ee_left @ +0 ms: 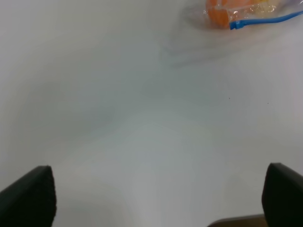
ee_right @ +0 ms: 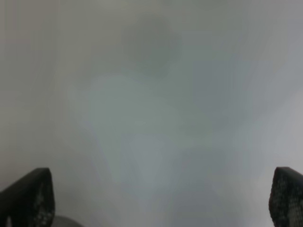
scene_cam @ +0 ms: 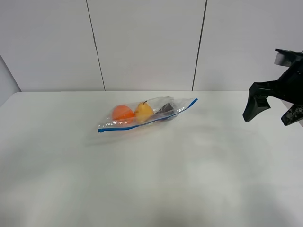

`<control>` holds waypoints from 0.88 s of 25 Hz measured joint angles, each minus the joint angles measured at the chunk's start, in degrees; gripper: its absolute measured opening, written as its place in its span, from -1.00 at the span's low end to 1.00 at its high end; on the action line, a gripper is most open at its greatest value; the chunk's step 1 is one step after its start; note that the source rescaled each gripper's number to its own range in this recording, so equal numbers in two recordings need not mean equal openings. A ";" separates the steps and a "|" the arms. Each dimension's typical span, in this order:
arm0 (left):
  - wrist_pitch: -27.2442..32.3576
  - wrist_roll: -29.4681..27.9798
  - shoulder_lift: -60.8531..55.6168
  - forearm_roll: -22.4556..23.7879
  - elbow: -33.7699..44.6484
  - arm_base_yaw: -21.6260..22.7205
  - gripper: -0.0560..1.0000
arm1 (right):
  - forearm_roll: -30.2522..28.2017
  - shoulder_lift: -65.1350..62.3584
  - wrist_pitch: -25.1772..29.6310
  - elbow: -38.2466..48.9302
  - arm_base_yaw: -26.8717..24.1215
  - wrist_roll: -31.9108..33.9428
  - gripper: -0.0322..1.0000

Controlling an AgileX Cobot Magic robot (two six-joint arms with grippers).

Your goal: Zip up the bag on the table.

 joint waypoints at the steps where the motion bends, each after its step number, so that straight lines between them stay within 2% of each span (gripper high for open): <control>1: 0.00 0.00 0.00 0.00 0.00 0.00 1.00 | -0.16 -1.61 -0.14 1.64 0.31 0.00 1.00; 6: 0.00 0.00 0.00 0.00 0.00 0.00 1.00 | -1.82 -11.15 -2.46 11.32 0.46 0.00 1.00; 12: 0.00 0.00 0.00 0.00 0.00 0.00 1.00 | -5.88 -25.84 -5.39 29.42 0.46 0.57 1.00; 16: 0.00 0.00 0.00 0.00 0.00 0.00 1.00 | -6.17 -37.47 -8.11 39.04 0.46 1.97 1.00; 22: 0.06 0.00 0.00 0.00 0.00 0.00 1.00 | -6.27 -57.39 -10.35 40.18 0.46 2.42 1.00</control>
